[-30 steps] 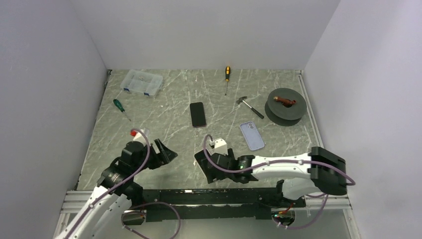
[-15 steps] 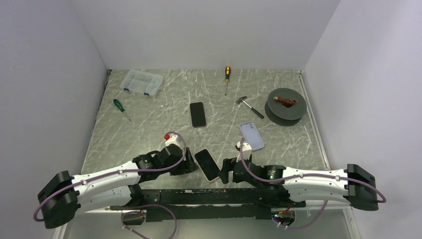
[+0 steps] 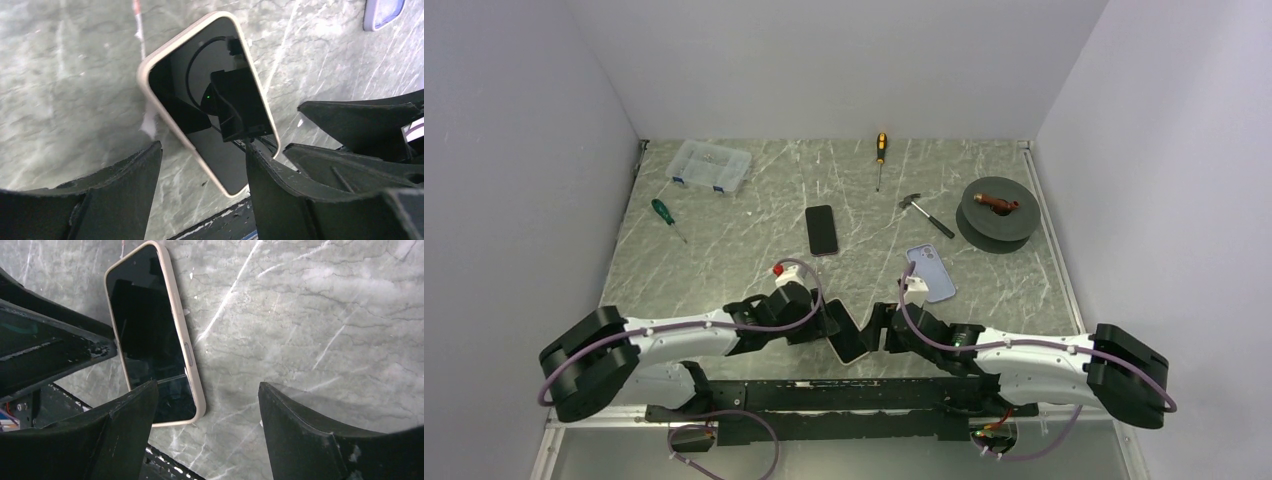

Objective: Take the phone out of the phone case
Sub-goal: Move the phone to the center of the board, then pick up the phone at the center of the board.

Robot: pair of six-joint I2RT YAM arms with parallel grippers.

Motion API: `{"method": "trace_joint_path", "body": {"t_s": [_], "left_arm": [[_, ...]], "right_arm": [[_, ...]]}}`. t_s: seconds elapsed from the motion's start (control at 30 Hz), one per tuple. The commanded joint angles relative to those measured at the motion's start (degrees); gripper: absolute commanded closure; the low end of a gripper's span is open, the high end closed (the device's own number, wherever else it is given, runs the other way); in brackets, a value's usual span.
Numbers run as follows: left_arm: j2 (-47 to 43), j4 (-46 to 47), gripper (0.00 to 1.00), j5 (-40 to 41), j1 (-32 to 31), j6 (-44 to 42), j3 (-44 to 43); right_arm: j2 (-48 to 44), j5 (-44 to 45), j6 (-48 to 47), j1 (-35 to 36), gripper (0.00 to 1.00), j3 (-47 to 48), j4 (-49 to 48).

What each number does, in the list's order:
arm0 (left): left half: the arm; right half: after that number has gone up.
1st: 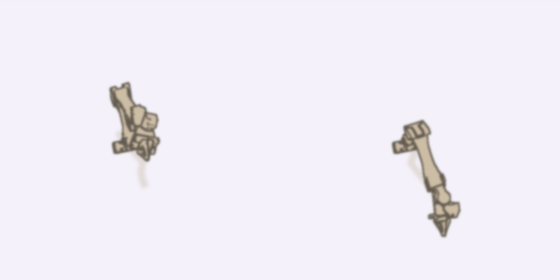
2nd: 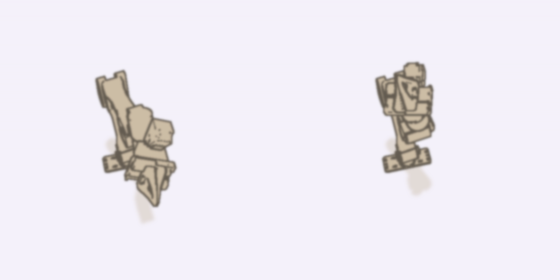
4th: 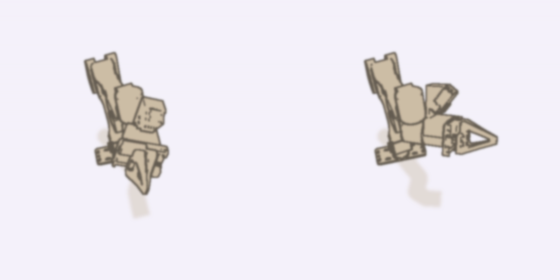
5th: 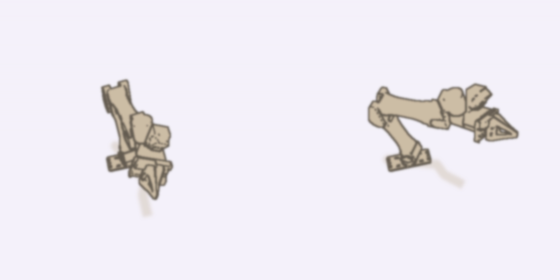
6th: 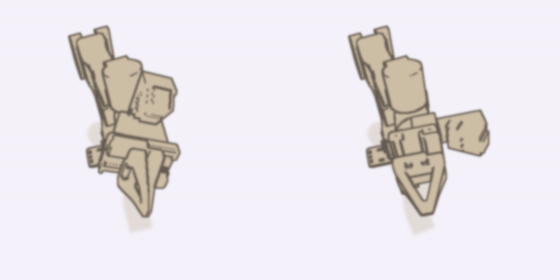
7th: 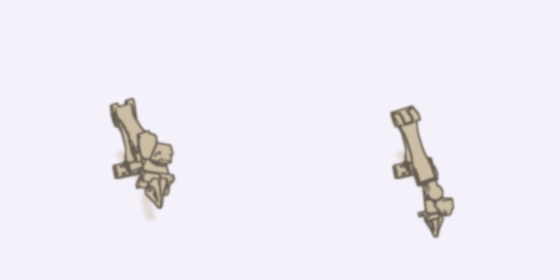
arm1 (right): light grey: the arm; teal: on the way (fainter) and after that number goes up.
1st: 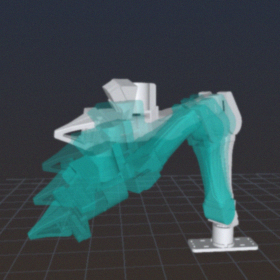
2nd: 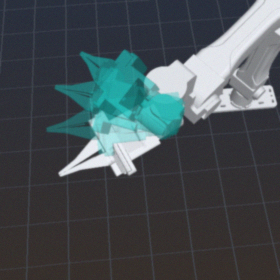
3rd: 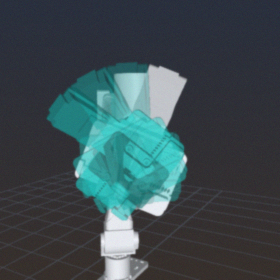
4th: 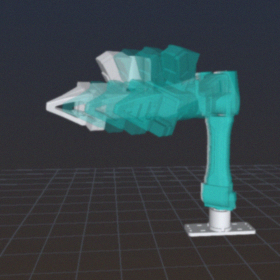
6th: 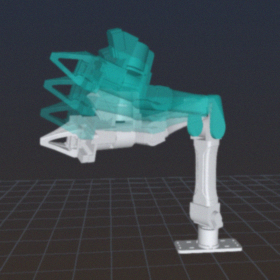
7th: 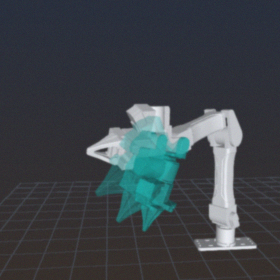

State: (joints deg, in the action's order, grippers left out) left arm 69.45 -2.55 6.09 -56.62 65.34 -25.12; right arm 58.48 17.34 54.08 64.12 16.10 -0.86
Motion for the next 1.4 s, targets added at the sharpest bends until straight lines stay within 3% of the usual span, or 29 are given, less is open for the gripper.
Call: {"method": "trace_joint_path", "body": {"t_s": [0.0, 0.47, 0.67, 0.9, 1.13, 1.37], "left_arm": [[4.7, 3.8, 0.33, -2.6, -0.3, -3.4, -3.7], [15.0, 8.4, 0.33, -6.8, -0.2, -10.1, -12.2], [13.9, 8.0, 0.33, -6.3, -0.3, -10.1, -12.8], [-4.2, -0.4, 0.26, 2.0, -0.2, -5.2, -3.9], [-26.6, -13.9, 0.18, 10.6, -0.2, 3.4, 6.8], [-43.8, -22.0, 0.11, 13.6, -0.2, 6.6, 12.3]], "right_arm": [[2.9, -2.4, -0.5, -0.4, 0.25, 0.3, -0.6], [-5.5, -2.0, 0.0, -0.1, 0.28, -2.1, 8.2], [-7.2, -1.6, -0.1, 0.0, 0.27, -0.8, 11.0], [-5.5, 2.3, -4.2, 2.1, 0.06, 8.4, 19.6], [13.1, 11.6, -5.8, 7.5, 0.03, 26.5, 33.9], [20.3, 10.4, -5.2, 8.6, 0.00, 30.3, 32.2]]}}
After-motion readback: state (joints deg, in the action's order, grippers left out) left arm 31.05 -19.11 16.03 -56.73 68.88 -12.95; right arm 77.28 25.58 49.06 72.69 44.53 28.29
